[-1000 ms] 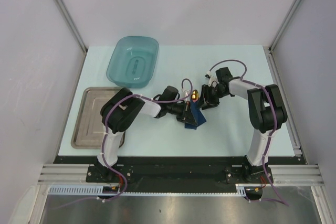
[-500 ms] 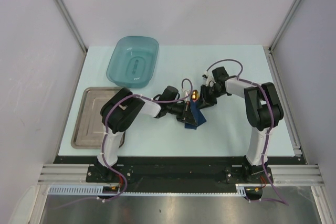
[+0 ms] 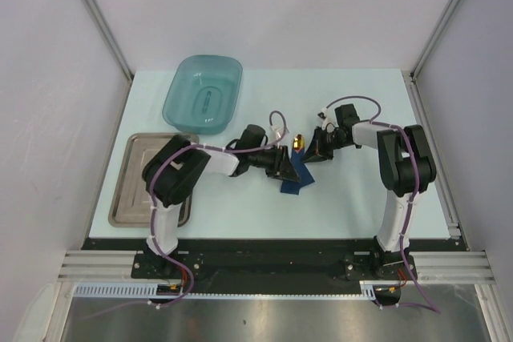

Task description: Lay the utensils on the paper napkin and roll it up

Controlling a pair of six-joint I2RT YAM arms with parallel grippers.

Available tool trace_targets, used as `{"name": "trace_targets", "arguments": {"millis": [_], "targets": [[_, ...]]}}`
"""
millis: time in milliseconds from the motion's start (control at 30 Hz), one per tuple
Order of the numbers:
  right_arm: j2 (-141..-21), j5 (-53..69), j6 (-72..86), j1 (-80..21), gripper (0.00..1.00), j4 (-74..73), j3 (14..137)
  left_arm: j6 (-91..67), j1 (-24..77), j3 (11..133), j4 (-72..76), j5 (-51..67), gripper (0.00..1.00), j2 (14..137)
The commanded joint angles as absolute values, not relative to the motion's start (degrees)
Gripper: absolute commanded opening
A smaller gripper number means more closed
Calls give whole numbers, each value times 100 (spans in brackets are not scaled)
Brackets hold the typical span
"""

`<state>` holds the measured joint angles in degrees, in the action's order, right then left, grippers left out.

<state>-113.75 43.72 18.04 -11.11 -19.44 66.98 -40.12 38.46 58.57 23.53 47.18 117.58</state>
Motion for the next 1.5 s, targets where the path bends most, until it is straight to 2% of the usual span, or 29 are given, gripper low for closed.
{"name": "trace_targets", "arguments": {"millis": [0, 100, 133, 167, 233, 300, 533, 633, 800, 867, 933, 1033, 1200, 1333, 1467], "targets": [[-10943, 4878, 2153, -1090, 0, -1213, 6838, -3596, 3507, 5863, 2119, 4360, 45, 10680], [-10872, 4922, 2162, -1090, 0, -1204, 6864, -3341, 3261, 5827, 1680, 4193, 61, 10196], [-10802, 4948, 2119, -1090, 0, -1204, 6864, -3288, 3191, 5818, 1583, 4088, 74, 10100], [-10767, 4974, 2083, -1090, 0, -1195, 6856, -3226, 3051, 5827, 1478, 4000, 81, 9907], [-10644, 5027, 2039, -1081, 0, -1152, 6855, -3015, 2919, 5845, 1240, 3772, 92, 9739], [-10574, 5106, 1960, -1090, 0, -1099, 6890, -2884, 2743, 5871, 1099, 3648, 99, 9537], [-10187, 5527, 1626, -1151, 0, -1099, 7092, -2268, 2531, 6161, 308, 3024, 99, 9018], [-9924, 5703, 1442, -1213, 0, -1125, 7276, -2188, 2435, 6013, 491, 2821, 100, 8563], [-9519, 5950, 906, -1379, 0, -1466, 7663, -2066, 2162, 5354, 1756, 3164, 100, 7710], [-9326, 6082, 573, -1441, 0, -1616, 7813, -1917, 2084, 5326, 1811, 3321, 100, 7385], [-9116, 6161, 231, -1555, 0, -1827, 8032, -1575, 2048, 5580, 1242, 3253, 100, 7252], [-8808, 6222, 18, -1722, 0, -2039, 8305, -1011, 1829, 5941, 503, 4345, 100, 7164], [-8298, 6223, -816, -2047, 0, -2503, 8569, -818, 1723, 5547, 501, 5492, 99, 6602], [-7841, 6083, -1501, -2398, 0, -2899, 8596, -957, 1714, 5064, 1228, 6143, 96, 6197], [-7515, 5907, -2249, -2680, 0, -3540, 8657, -1861, 1775, 4825, 2633, 6590, 93, 6301]]}}
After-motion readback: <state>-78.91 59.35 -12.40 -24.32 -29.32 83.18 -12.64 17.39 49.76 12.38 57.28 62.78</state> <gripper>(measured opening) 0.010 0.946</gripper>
